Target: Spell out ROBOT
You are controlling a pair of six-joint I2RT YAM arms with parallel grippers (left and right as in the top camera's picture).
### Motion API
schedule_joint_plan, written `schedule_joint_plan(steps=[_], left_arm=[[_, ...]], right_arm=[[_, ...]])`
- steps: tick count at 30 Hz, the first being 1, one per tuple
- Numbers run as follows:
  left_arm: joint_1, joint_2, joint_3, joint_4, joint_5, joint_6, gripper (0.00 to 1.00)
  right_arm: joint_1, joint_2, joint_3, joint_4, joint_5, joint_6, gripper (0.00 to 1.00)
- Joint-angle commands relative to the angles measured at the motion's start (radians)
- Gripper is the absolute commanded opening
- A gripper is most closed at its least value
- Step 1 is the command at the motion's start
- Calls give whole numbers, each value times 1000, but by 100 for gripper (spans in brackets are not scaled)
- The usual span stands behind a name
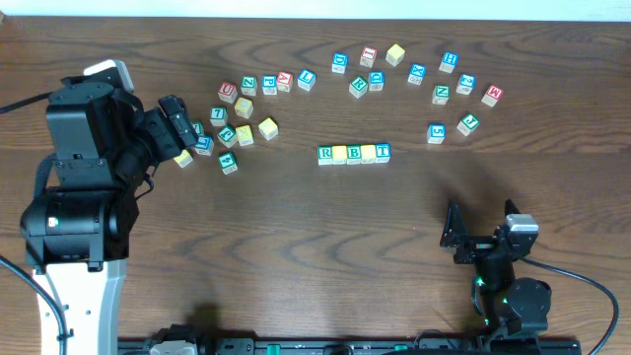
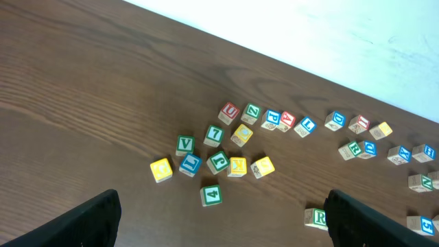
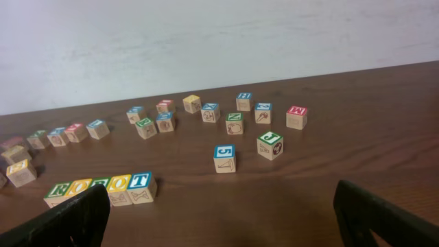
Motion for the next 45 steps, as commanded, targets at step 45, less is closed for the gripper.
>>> schedule_joint_plan(steps=[45], left_arm=[[108,-1006,-1183,745,-66,187,93]], right_arm=[[-5,-7,-4,0,-5,-14,99]])
